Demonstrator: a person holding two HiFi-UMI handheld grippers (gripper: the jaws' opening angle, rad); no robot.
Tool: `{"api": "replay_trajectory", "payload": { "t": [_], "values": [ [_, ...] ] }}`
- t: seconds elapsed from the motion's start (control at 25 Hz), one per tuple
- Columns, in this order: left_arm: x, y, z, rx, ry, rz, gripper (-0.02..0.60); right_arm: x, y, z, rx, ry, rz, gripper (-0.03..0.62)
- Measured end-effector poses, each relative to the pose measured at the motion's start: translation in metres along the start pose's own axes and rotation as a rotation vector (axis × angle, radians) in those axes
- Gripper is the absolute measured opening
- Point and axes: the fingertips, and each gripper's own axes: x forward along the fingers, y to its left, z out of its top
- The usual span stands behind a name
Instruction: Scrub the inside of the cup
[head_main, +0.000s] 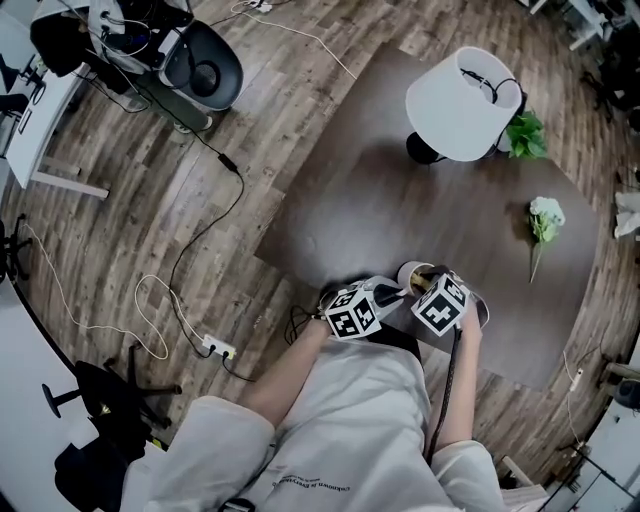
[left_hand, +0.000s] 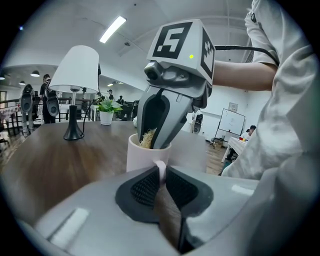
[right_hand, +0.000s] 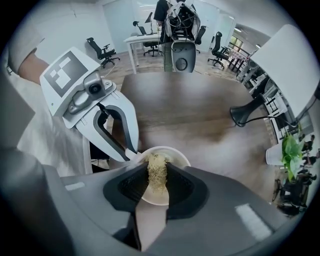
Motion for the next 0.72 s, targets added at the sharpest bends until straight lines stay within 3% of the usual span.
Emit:
{"api": "replay_trajectory", "payload": {
  "t": [0.36,0.72],
  "values": [
    [0.006,0.001,0.001,0.015,0.009,-0.036,0.045,0.01,-0.009,0.001,0.012,0.019,0.028,0.121],
    [0.004,0.003,0.001,-0.002,-0.004,-0.035,0.045,0.011,-0.016,0.009,0.133,-0.085,-0.007,0.123]
  ]
}}
